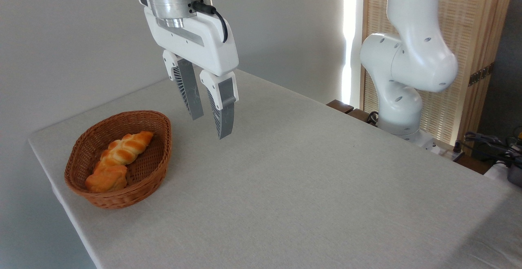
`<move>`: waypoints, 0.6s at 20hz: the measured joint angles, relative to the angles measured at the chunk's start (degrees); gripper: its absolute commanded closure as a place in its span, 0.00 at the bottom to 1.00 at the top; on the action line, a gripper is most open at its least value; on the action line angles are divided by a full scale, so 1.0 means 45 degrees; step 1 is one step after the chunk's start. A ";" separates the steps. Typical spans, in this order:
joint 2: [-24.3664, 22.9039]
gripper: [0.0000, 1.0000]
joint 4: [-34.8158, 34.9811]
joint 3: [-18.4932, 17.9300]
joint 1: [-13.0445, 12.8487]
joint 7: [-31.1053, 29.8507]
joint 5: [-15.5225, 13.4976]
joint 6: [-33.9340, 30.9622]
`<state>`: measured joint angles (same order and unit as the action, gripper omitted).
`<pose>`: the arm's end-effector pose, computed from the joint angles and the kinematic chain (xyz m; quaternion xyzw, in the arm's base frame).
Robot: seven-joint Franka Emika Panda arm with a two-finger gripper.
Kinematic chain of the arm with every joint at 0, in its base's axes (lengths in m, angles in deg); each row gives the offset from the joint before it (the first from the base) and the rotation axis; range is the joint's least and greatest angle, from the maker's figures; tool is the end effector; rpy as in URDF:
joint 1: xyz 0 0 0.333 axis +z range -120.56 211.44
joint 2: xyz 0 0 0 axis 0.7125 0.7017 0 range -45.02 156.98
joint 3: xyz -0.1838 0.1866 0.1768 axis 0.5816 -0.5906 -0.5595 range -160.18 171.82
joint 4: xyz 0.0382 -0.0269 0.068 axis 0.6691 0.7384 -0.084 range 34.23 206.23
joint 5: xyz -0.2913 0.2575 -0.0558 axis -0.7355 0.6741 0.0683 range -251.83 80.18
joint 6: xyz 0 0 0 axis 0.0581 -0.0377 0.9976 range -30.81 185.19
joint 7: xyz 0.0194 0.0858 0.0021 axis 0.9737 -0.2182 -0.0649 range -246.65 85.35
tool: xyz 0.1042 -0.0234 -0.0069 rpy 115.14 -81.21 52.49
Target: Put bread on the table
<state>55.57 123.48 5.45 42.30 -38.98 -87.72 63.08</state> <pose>0.5551 -0.0305 0.6060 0.9259 -0.3774 0.0059 0.0155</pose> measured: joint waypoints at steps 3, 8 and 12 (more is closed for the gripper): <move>0.0001 0.00 0.0000 0.0000 0.0009 0.0021 0.0000 0.0000; 0.0001 0.00 0.0001 -0.0003 0.0024 0.0047 0.0000 0.0000; 0.0001 0.00 0.0003 -0.0003 0.0069 0.0182 0.0000 0.0000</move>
<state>55.57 123.49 5.43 42.61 -38.16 -87.72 63.08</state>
